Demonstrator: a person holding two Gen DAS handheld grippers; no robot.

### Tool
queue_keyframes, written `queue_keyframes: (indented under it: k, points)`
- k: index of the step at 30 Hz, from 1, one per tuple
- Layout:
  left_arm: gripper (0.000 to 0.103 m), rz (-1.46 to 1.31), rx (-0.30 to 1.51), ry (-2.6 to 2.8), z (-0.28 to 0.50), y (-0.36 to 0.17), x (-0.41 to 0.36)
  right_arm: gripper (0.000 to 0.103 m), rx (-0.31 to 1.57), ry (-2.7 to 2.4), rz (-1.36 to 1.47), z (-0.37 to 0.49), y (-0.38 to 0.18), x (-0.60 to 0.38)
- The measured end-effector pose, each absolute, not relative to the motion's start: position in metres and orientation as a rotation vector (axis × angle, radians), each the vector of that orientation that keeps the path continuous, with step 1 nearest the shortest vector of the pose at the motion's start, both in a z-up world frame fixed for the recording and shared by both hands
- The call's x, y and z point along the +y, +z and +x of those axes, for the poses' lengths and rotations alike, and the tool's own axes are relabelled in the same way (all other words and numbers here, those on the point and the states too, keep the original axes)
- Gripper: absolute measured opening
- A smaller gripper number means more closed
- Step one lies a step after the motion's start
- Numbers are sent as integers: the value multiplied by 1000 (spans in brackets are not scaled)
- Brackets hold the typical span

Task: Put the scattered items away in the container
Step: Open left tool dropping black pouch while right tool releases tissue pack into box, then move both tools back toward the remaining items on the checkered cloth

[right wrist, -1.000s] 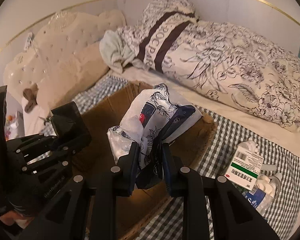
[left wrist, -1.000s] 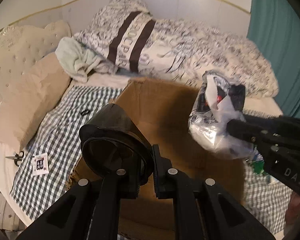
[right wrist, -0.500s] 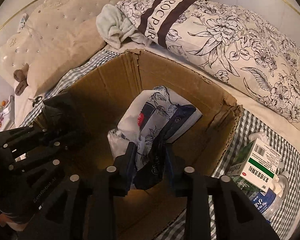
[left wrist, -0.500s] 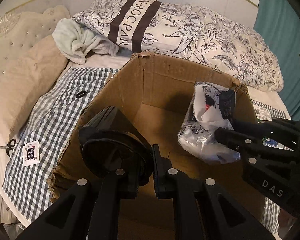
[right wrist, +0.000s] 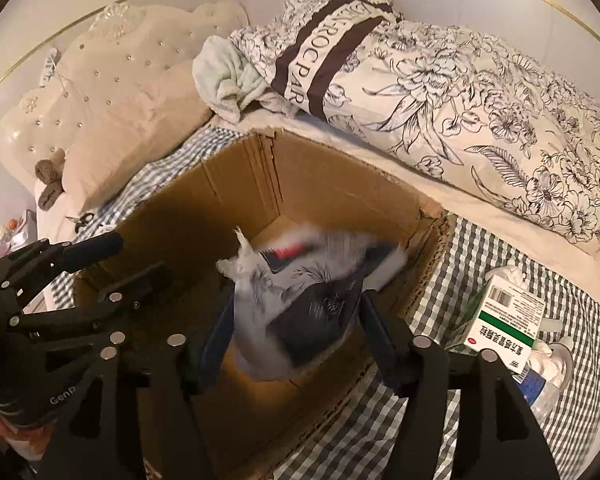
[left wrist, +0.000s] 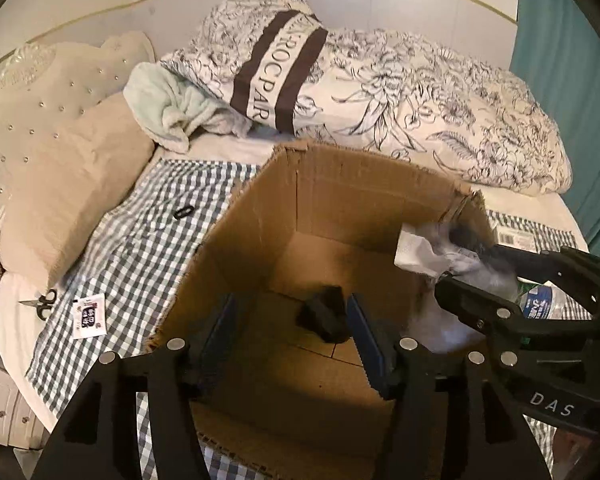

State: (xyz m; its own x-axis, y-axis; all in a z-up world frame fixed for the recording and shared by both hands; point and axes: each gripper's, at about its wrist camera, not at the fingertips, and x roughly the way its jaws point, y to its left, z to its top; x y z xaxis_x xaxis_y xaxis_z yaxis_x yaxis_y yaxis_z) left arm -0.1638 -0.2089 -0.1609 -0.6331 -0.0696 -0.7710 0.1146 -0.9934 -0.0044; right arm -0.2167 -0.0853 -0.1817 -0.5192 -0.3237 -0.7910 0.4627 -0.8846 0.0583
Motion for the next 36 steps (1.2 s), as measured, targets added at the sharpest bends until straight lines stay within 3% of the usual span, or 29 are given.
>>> queue_keyframes:
  k: [12, 17, 25, 36]
  points:
    - [64, 1197, 122, -2776, -136, -128, -207, 72, 150, -2473, 1100, -189, -142, -60]
    - [87, 1134, 124, -2806, -124, -114, -198, 80, 126, -2523, 1065, -175, -128, -39]
    - [103, 1016, 163, -2891, -102, -84, -177, 94, 98, -2633, 988, -145, -103, 6]
    - [103, 943, 158, -2962, -78, -56, -135, 103, 90, -2787, 909, -101, -71, 70]
